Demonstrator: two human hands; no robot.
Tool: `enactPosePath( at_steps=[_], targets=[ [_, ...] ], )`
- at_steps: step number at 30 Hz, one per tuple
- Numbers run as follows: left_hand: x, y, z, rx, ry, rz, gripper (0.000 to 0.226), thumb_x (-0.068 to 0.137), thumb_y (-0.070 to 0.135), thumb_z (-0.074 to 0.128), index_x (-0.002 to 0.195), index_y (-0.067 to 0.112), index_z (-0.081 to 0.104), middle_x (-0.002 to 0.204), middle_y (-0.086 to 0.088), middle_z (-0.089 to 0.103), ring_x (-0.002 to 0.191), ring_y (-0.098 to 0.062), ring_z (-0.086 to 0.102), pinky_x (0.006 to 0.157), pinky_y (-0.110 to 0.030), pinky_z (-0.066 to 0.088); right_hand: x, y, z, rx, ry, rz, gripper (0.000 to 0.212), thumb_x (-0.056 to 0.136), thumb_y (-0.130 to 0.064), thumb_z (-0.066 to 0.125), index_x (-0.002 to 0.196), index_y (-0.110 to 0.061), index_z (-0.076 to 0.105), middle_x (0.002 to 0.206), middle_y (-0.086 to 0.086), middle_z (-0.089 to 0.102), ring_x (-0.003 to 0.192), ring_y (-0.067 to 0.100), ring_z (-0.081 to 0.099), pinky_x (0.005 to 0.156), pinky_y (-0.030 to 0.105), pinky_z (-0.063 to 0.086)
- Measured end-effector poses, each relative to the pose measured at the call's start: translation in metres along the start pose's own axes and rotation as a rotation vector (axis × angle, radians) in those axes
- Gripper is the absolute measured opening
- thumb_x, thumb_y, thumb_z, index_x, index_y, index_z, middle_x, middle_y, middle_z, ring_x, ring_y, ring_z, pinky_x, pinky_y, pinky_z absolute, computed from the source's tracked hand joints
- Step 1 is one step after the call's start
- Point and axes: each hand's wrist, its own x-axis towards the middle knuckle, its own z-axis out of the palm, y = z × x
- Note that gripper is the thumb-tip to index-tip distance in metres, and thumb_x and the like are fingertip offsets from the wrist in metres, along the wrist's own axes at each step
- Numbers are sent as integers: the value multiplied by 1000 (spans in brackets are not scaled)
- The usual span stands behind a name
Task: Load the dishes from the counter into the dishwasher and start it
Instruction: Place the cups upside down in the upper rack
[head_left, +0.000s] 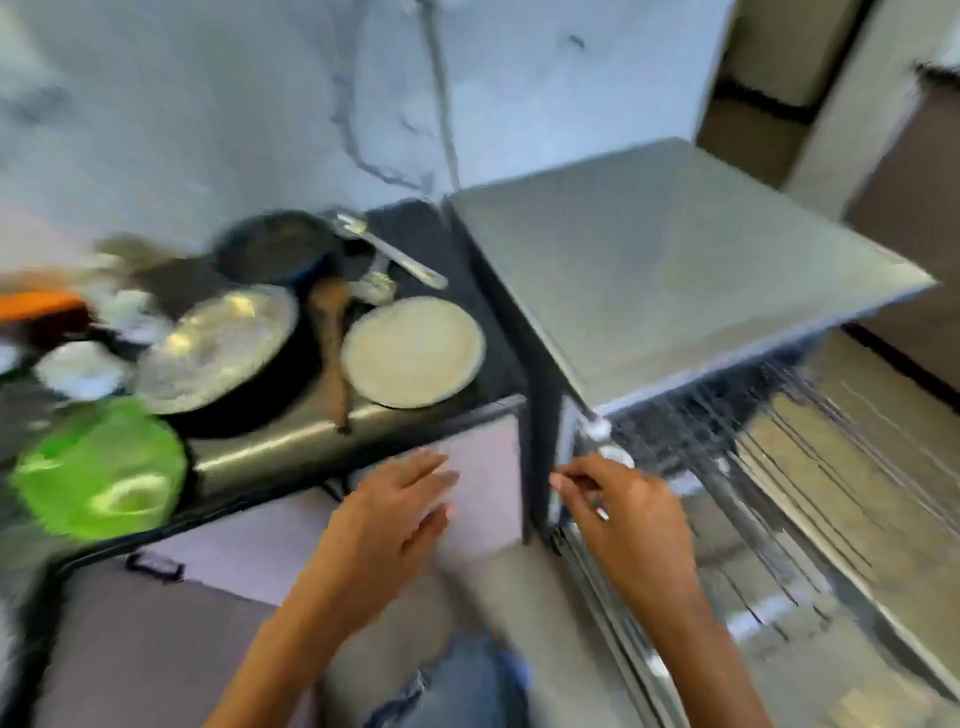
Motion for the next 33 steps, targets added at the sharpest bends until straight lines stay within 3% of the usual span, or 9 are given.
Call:
enactPosePath(
  at_steps=[3,6,10,15,19,21,25,28,33],
  targets=[
    [-53,-38,-55,95,173,-186,41,94,44,37,106,21,69,119,-2,65,112,-16,57,93,-31,45,22,-57,17,89,-76,-123,6,78,-29,72,75,-29,66,69,-12,69,64,8,64,58,22,46],
    [-100,-73,-96,176,315,-368,55,96,53,29,102,20,72,115,0,67,108,-15,58,93,-23,35,47,-112,45,159,-216,-226,14,77,-26,73,74,-36,65,67,-19,67,65,8,67,62,30,52],
    [-155,-127,-133,265,427,-599,41,86,45,43,95,20,74,106,-2,70,99,-18,65,85,-23,41,76,-192,101,197,-310,-417,21,70,-15,80,72,-31,67,66,-14,67,57,8,63,62,23,45],
    [-205,-212,-169,288,522,-839,61,95,56,28,89,18,76,101,-1,71,93,-17,68,72,-27,54,97,-286,201,291,-475,-519,37,70,-11,80,65,-43,62,72,-27,66,63,-5,63,59,8,46],
    [-235,-292,-191,216,521,-1047,51,86,50,38,104,17,72,118,-3,65,111,-24,60,91,-35,46,107,-354,287,316,-583,-639,36,74,-15,76,72,-47,61,79,-28,65,67,-5,63,60,19,51],
    [-240,-329,-202,205,532,-1100,49,86,47,40,110,17,69,123,-6,62,116,-27,56,95,-36,43,105,-385,317,301,-624,-677,35,75,-16,76,71,-47,61,72,-26,66,70,-6,62,61,20,51],
    [-238,-402,-229,216,594,-1121,35,89,31,57,115,9,65,127,-13,58,120,-32,53,98,-40,41,97,-438,371,261,-674,-760,4,79,-33,66,80,-37,66,73,-25,64,72,-6,61,64,21,51],
    [-228,-454,-253,215,608,-1154,40,91,23,58,127,5,56,139,-16,46,131,-34,40,105,-40,32,94,-461,403,198,-740,-807,9,81,-40,58,84,-36,65,77,-26,63,75,-7,59,66,18,50],
    [-211,-520,-278,198,504,-1180,53,97,35,43,145,13,32,154,-13,20,141,-26,20,113,-32,17,93,-476,431,167,-811,-815,12,77,-38,58,89,-39,61,76,-26,62,74,-10,58,60,9,46]
  ],
)
